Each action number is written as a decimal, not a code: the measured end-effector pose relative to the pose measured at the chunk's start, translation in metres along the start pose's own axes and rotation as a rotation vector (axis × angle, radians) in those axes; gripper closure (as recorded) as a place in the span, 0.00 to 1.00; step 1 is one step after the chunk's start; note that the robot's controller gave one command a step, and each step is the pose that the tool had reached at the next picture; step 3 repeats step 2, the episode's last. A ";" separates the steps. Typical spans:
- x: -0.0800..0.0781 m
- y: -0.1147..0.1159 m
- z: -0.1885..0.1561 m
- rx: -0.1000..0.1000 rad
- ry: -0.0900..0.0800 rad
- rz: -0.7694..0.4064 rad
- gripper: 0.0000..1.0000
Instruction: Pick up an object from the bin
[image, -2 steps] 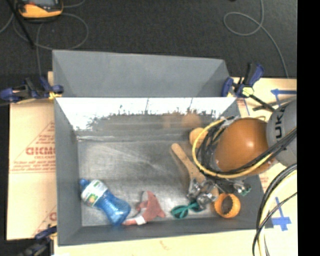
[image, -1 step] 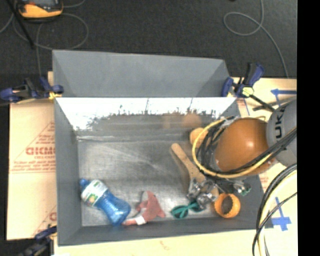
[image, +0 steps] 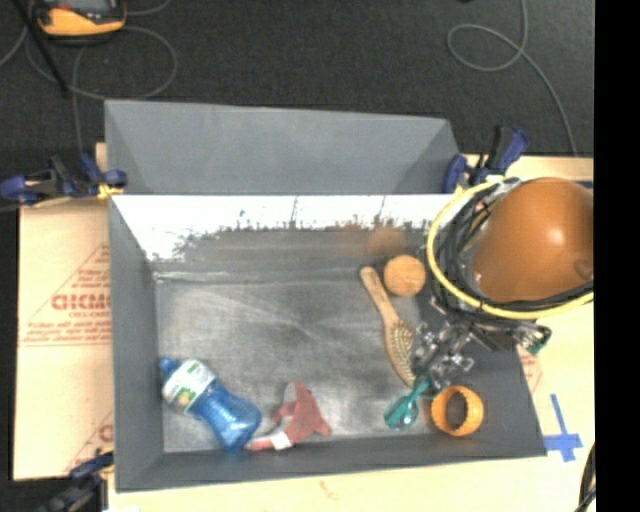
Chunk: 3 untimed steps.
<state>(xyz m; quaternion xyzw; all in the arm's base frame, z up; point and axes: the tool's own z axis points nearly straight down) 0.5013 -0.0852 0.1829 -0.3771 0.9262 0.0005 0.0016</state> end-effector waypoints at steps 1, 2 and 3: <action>0.000 0.000 0.000 -0.001 0.000 0.001 1.00; 0.000 -0.002 -0.052 -0.003 0.004 0.004 1.00; 0.000 -0.002 -0.052 -0.003 0.004 0.004 1.00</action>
Offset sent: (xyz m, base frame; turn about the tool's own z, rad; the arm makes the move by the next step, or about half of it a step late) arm 0.0033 -0.0015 0.1028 0.0062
